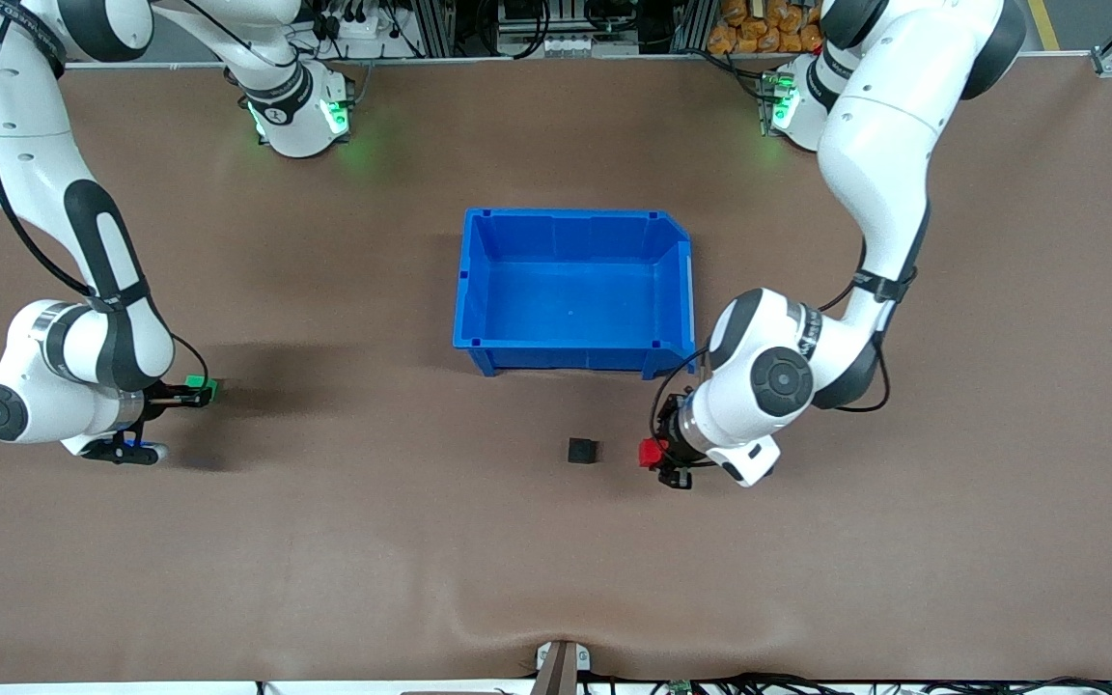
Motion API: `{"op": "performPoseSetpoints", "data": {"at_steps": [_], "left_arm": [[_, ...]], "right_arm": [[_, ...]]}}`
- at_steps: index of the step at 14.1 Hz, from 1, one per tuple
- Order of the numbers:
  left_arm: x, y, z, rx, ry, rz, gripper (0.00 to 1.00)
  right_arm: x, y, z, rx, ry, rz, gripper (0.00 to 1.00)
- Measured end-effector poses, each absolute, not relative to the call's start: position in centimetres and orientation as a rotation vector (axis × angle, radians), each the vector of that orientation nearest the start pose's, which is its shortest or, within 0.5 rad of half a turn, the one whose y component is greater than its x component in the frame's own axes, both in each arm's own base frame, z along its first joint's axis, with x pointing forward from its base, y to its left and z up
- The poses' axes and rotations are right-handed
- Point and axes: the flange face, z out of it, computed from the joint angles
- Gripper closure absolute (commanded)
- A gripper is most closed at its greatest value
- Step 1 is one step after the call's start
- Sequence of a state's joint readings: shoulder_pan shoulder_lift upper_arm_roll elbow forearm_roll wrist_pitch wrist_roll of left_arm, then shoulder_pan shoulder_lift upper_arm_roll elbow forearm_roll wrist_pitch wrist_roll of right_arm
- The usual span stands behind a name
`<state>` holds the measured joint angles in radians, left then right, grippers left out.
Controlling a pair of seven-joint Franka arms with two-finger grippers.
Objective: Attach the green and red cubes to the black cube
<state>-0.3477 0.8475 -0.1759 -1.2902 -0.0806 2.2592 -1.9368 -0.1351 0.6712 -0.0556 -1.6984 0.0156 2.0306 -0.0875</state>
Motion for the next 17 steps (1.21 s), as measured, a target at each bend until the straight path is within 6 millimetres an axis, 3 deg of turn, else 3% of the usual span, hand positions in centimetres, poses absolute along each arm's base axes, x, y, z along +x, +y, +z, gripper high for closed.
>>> {"op": "performPoseSetpoints", "data": {"at_steps": [6,9,12,17], "left_arm": [[66.5,-38.7,21.9,-2.401,-2.291,0.253,1.0],[66.1,-39.3,19.9,-2.407,-2.28,0.233,1.0],[65.7,-40.2,18.5,-2.422,-2.272,0.225,1.0],[65.4,-40.8,18.0,-2.438,-2.272,0.219,1.0]], "right_arm": [[62.8,-11.2,18.7,-3.062,0.258,0.537,1.0],[63.7,-9.9,20.6,-2.995,0.362,0.581,1.0],[65.3,-8.0,22.8,-2.971,0.532,0.552,1.0],[66.2,-3.2,23.5,-2.907,0.786,0.551,1.0]]}}
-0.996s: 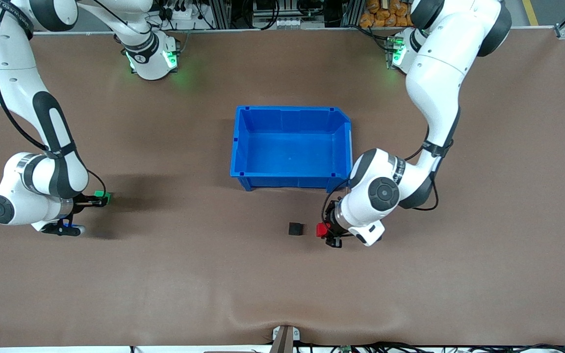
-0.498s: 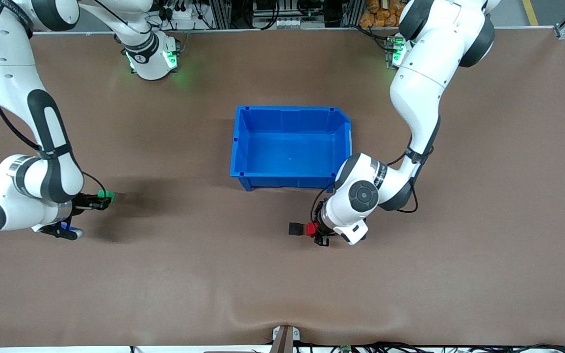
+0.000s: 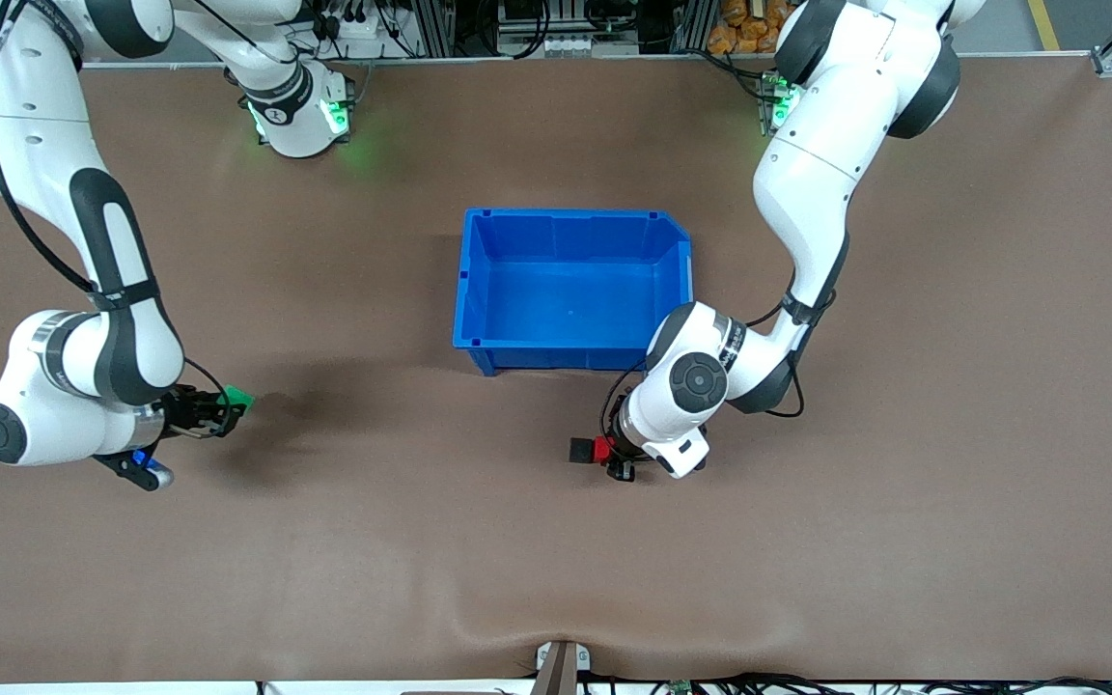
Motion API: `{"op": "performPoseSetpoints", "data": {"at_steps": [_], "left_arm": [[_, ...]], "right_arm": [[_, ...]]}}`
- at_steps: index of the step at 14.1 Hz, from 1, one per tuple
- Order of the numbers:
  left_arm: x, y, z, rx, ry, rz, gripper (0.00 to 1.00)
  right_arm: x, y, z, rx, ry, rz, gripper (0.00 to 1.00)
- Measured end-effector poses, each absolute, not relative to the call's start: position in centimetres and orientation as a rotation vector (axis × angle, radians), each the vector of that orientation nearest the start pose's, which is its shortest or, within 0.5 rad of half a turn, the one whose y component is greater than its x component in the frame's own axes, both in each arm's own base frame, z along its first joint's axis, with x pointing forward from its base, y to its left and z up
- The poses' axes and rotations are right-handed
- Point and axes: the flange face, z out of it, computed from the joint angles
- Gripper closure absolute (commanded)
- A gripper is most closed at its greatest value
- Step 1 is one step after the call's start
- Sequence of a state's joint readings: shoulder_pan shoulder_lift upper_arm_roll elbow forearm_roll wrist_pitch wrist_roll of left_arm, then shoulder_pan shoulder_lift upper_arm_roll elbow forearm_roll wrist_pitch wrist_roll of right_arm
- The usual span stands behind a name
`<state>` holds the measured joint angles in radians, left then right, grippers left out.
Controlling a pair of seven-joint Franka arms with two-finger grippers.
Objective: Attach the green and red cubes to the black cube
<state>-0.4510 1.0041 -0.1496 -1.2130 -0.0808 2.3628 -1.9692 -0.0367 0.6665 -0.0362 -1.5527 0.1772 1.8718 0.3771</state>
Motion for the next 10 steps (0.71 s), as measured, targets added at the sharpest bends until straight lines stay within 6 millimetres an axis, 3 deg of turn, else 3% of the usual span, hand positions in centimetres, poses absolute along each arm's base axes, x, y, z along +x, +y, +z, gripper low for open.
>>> {"op": "performPoseSetpoints", "data": {"at_steps": [2,3,5,10], "left_arm": [[65.5,-40.8,18.0,-2.445,-2.282,0.212,1.0],[65.5,-40.8,18.0,-2.446,-2.285,0.211,0.95],[65.6,-40.8,17.9,-2.45,-2.29,0.207,0.01],[65.4,-41.2,17.7,-2.462,-2.272,0.162,0.0]], "right_arm": [[66.6,-1.5,23.9,-2.882,0.862,0.546,1.0],[66.8,-0.7,24.1,-2.867,0.91,0.543,1.0],[67.1,1.0,24.6,-2.846,0.996,0.539,1.0],[67.2,6.2,24.8,-2.742,1.166,0.566,1.0]]}}
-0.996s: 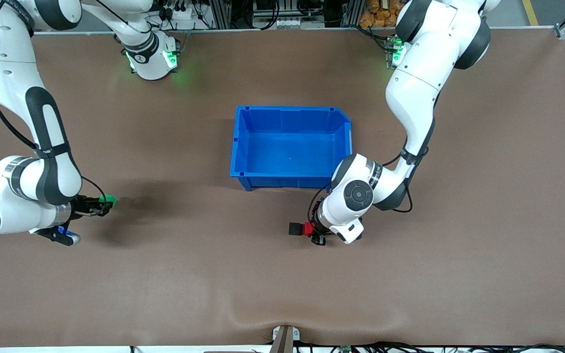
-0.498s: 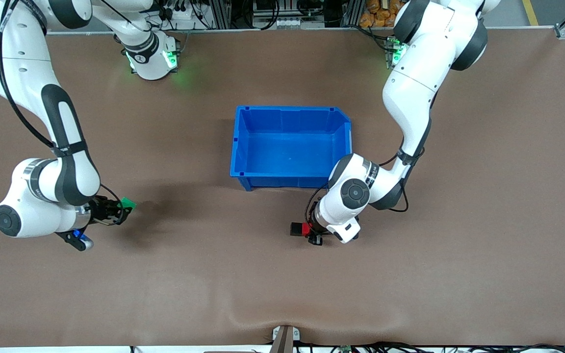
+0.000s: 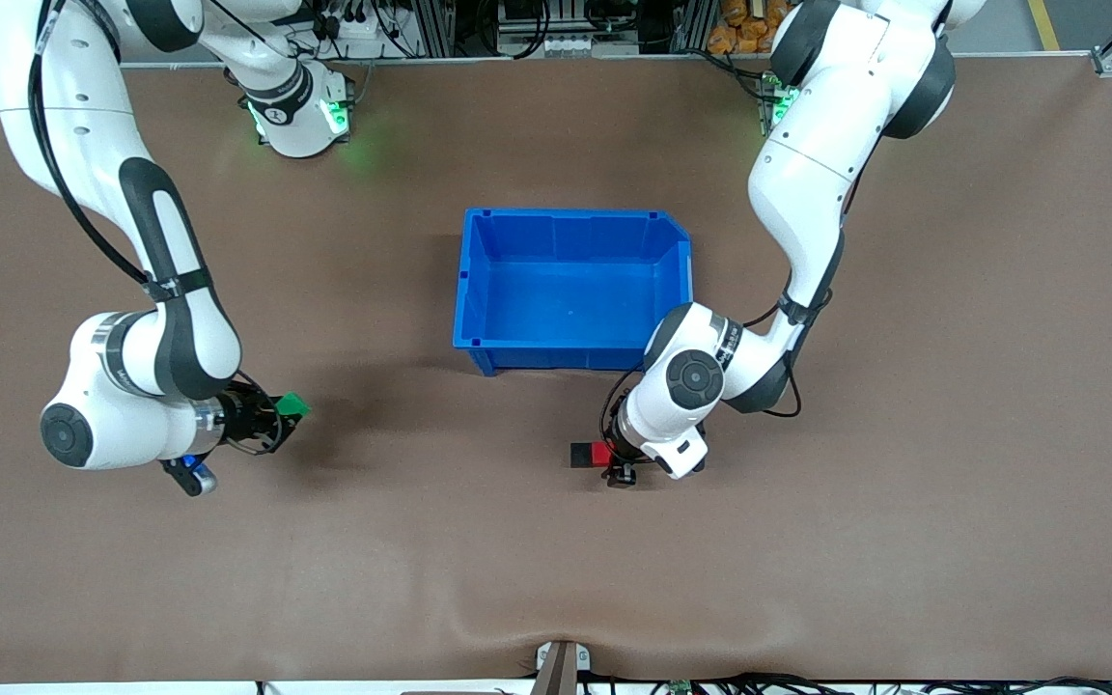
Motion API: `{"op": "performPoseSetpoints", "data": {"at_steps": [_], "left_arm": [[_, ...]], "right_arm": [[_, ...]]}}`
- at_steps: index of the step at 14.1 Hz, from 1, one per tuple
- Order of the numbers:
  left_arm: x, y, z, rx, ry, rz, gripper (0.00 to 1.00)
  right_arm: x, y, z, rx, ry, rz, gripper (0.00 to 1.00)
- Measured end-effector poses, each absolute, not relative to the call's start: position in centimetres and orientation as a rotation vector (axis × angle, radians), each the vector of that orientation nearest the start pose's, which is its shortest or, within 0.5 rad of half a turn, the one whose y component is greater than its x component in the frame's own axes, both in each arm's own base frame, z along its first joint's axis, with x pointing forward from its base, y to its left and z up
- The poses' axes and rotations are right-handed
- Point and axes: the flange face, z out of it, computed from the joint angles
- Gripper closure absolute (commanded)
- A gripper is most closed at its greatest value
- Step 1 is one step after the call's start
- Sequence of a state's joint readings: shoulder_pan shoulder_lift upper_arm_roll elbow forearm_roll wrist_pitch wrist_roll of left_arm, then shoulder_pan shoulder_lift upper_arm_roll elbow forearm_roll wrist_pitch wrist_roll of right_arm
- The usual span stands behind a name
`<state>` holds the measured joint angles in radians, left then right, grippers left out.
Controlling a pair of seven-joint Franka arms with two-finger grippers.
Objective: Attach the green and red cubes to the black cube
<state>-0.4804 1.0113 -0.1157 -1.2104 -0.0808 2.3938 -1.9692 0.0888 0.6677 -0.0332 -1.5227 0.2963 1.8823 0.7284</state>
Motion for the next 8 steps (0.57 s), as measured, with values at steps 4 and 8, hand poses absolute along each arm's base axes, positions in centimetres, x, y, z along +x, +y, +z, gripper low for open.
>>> {"op": "performPoseSetpoints", "data": {"at_steps": [4,8], "left_arm": [[66.4,-41.3,20.1,-2.497,-2.291,0.122,0.0],[67.8,-40.3,27.4,-2.563,-2.256,-0.026,0.0]], "right_arm": [[67.7,7.9,25.1,-2.656,1.298,0.563,1.0],[68.7,11.4,25.3,-2.579,1.448,0.47,1.0]]}}
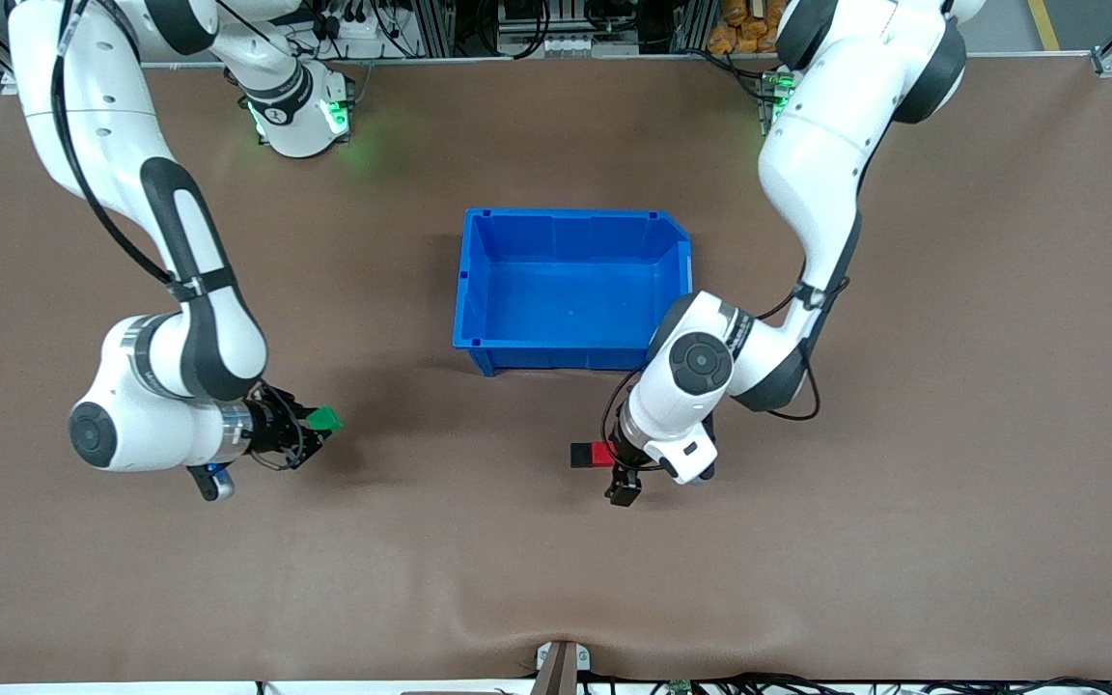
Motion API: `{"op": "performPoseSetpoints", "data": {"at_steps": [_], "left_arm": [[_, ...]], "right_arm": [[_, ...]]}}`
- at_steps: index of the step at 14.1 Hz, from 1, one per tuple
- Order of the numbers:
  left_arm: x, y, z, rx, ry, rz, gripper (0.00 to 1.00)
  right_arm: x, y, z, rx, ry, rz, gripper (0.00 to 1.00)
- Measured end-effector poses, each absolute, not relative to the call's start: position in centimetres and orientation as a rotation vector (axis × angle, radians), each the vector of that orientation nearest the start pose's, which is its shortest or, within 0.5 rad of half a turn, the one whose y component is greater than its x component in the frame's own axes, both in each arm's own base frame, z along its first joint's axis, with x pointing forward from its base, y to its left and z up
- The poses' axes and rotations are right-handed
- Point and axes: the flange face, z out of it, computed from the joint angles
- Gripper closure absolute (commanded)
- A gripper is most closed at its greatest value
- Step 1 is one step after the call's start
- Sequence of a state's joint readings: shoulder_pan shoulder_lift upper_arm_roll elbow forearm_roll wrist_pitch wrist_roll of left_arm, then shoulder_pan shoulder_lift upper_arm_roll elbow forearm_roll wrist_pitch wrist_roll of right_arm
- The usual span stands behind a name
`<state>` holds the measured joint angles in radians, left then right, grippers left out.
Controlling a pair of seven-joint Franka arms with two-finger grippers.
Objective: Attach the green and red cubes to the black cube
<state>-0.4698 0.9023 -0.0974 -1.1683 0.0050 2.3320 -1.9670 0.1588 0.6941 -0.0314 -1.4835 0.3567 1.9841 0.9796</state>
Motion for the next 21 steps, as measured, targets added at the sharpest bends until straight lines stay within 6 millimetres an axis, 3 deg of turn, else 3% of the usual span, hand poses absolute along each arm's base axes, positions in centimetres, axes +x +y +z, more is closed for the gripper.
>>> {"op": "performPoseSetpoints", "data": {"at_steps": [3,5,9,12,16,21], "left_arm": [[70.4,-35.5,33.3,-2.539,-2.341,-0.101,0.0],[71.9,-31.7,35.8,-2.56,-2.315,-0.145,0.0],[74.2,-22.5,38.5,-2.624,-2.139,-0.185,0.0],[74.4,-17.3,39.7,-2.71,-1.913,-0.162,0.0],[71.7,-13.8,41.7,-2.854,-1.562,-0.132,0.0],[64.8,-13.3,43.9,-2.982,-1.146,-0.084,0.0]], "right_arm": [[68.9,14.6,24.9,-2.526,1.513,0.426,1.0],[69.1,16.9,24.5,-2.455,1.578,0.441,1.0],[69.6,21.7,23.7,-2.349,1.673,0.397,1.0],[69.7,24.9,22.8,-2.297,1.728,0.359,1.0],[69.7,27.7,22.9,-2.236,1.789,0.373,1.0],[69.5,31.8,21.6,-2.072,1.844,0.355,1.0]]}}
